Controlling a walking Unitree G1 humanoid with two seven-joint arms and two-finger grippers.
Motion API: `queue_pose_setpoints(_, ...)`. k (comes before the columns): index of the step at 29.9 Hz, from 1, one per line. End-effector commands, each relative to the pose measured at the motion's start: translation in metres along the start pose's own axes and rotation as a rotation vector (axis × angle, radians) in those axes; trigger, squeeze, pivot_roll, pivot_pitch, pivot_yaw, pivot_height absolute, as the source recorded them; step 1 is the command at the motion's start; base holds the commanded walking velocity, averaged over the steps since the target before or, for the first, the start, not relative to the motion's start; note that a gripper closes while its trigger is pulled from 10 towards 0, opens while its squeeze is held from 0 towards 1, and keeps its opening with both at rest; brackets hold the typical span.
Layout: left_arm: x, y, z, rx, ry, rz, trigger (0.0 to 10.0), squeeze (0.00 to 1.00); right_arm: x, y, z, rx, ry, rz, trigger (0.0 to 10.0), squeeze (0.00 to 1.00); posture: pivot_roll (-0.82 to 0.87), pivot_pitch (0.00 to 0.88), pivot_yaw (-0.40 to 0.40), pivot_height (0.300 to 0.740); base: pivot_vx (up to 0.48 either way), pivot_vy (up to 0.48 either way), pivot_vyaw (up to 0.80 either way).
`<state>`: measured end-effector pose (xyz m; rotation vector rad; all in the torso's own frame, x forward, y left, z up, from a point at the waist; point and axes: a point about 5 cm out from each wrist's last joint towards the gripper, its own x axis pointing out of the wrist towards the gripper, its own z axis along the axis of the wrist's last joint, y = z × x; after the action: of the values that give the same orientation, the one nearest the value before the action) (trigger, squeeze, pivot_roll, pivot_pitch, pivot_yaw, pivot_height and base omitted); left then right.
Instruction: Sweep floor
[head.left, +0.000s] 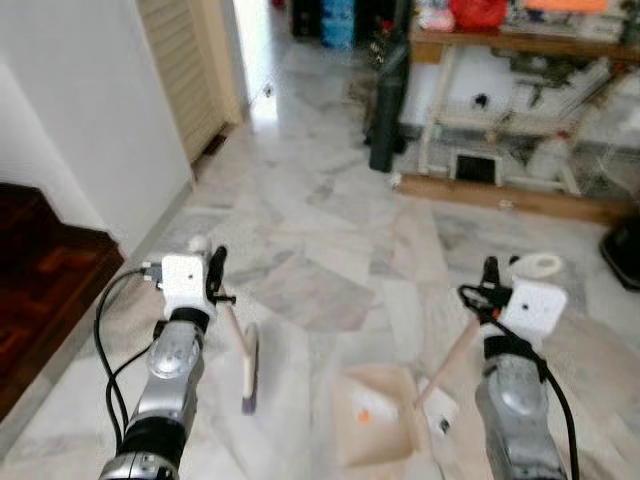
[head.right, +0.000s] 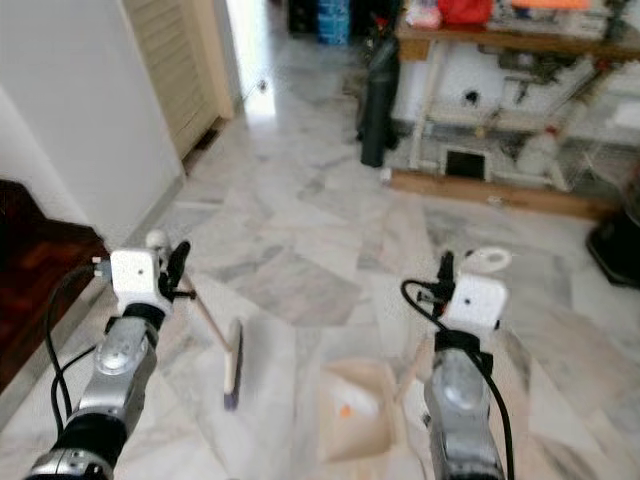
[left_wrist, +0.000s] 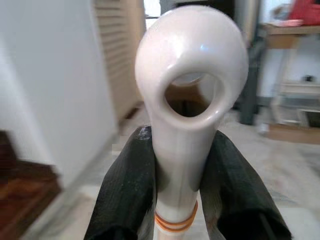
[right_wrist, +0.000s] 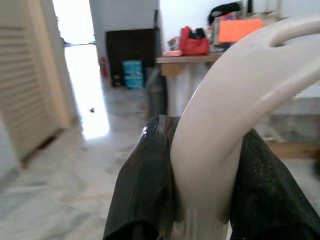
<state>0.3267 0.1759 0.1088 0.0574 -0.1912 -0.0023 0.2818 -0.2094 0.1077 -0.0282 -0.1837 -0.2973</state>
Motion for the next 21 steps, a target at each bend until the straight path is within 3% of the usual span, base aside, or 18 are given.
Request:
queue_pose_setpoints(1, 0.006, -0.006, 0.014, 0.003, -0.068, -0.024, 10.0, 0.00, 0.003, -0.008, 0.010, 0.028, -0.046, -0.045, 10.0, 0.00, -0.05, 0.000, 0.012, 0.740, 0.000, 0.000, 0.80)
queue_pose_setpoints(4, 0.006, -0.015, 0.016, -0.003, -0.073, -0.058, 10.0, 0.00, 0.003, -0.015, 0.009, 0.019, -0.041, -0.066, 10.0, 0.00, -0.05, 0.000, 0.011, 0.740, 0.000, 0.000, 0.80)
queue_pose_setpoints(7, 0.003, -0.020, 0.012, -0.008, -0.063, -0.071, 10.0, 0.00, 0.005, -0.011, 0.013, 0.029, -0.043, -0.060, 10.0, 0.00, -0.07, 0.000, 0.005, 0.740, 0.000, 0.000, 0.80)
queue_pose_setpoints(15, 0.004, -0.018, 0.018, -0.016, -0.087, -0.026, 10.0, 0.00, 0.011, 0.004, 0.015, 0.053, -0.038, 0.001, 10.0, 0.00, -0.02, 0.000, -0.019, 0.740, 0.000, 0.000, 0.80)
queue_pose_setpoints(21, -0.001, -0.014, 0.016, -0.008, -0.080, -0.026, 10.0, 0.00, 0.009, 0.005, 0.014, 0.053, -0.034, 0.004, 10.0, 0.00, -0.03, 0.000, -0.001, 0.740, 0.000, 0.000, 0.80)
